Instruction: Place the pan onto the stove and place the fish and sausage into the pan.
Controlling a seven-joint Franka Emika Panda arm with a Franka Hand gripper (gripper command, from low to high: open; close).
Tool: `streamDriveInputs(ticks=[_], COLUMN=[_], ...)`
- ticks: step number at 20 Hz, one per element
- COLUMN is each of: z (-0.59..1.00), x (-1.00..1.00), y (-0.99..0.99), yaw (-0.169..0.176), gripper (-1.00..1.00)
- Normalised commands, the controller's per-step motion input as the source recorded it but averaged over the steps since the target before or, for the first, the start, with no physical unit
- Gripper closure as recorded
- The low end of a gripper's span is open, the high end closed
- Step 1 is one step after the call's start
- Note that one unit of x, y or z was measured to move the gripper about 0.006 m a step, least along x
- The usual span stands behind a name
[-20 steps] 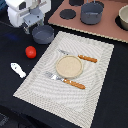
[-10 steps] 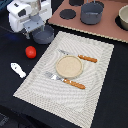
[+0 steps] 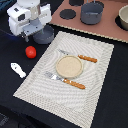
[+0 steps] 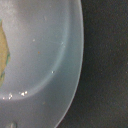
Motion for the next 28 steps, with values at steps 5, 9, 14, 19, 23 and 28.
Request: streamDriveInputs(ticks=[5, 9, 14, 19, 23, 28], z=[-0.15, -0.15, -0.12, -0.15, -0.26, -0.39], x=[-0.07, -0.07, -0.02, -0.02, 0.0, 0.0], y=[0.0, 0.0, 0.0, 0.0, 0.0, 0.0], yaw=[-0.023, -0.016, -0.01, -0.007, -0.004, -0.005], gripper=[-1.0, 1.0, 1.0, 1.0, 1.0, 1.0])
